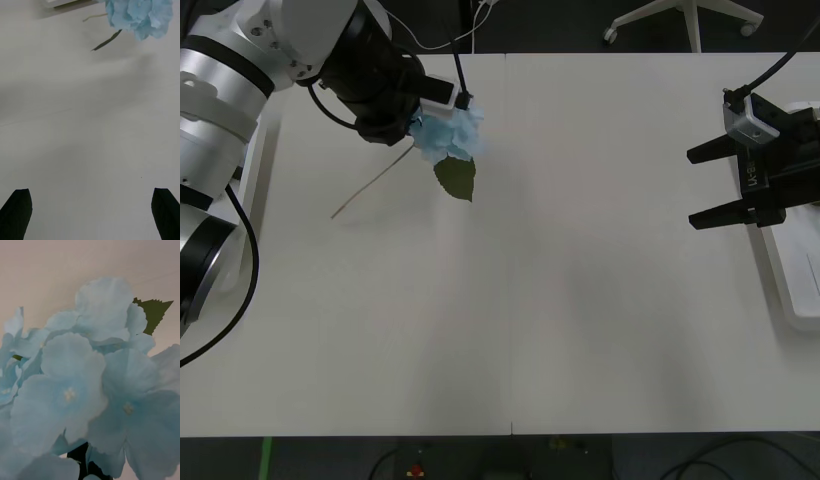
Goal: Put the red flowers into the right box and the blue flowers into the left box
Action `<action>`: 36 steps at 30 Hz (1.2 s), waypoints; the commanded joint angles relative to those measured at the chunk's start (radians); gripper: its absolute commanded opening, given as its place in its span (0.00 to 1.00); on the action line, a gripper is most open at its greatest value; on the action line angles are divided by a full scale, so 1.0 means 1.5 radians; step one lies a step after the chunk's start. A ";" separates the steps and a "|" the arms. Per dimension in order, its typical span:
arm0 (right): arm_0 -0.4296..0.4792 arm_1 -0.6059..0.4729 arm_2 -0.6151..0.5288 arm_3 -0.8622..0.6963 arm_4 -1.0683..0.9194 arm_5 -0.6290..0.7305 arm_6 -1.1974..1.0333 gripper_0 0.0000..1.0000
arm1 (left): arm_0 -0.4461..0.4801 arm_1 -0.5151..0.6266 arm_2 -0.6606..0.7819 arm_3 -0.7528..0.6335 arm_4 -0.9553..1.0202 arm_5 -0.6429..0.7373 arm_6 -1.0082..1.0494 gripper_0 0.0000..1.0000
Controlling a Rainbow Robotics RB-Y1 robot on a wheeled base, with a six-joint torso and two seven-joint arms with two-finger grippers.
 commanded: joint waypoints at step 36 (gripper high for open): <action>-0.018 -0.020 -0.012 -0.005 0.003 -0.004 -0.004 1.00 | 0.003 0.123 -0.026 0.149 0.094 0.017 0.419 1.00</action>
